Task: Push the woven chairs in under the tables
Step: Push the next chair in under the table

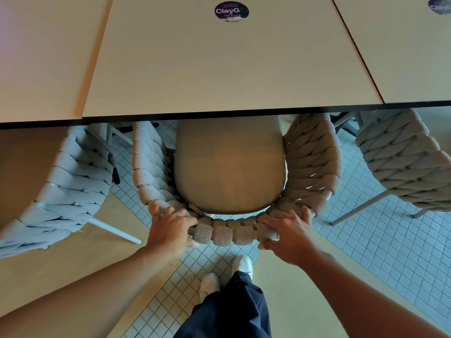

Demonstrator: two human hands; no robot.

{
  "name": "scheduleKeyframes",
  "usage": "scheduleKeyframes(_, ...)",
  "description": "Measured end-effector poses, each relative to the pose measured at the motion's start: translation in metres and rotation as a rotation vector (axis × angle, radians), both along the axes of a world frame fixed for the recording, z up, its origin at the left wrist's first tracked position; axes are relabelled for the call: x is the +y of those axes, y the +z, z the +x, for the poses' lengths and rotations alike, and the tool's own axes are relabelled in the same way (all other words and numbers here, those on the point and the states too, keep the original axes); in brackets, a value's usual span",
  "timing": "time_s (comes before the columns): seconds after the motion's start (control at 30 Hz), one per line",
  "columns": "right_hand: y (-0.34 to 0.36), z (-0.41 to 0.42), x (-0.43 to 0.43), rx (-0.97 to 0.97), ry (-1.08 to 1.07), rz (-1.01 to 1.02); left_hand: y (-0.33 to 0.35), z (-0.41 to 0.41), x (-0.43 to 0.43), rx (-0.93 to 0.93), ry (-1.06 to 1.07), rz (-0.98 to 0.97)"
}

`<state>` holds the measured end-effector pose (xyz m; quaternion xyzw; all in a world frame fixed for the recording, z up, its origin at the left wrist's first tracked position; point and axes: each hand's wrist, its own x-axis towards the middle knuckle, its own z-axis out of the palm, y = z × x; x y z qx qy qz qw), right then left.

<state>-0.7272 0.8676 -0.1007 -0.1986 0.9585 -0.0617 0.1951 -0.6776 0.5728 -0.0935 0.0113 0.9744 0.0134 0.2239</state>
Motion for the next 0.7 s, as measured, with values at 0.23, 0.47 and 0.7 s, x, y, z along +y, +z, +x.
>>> scheduleKeyframes(0.23, 0.005, -0.001, -0.002, -0.025, 0.005, 0.026, 0.008, 0.003, 0.008, -0.034, 0.069, 0.042)
scheduleKeyframes(0.47, 0.017, -0.006, -0.001, -0.095, 0.010, 0.017, 0.016, 0.005, 0.011, -0.037, 0.213, 0.205)
scheduleKeyframes(0.7, 0.035, -0.003, 0.003, -0.031, -0.083, -0.083, 0.021, 0.000, 0.022, -0.006, 0.208, 0.309)
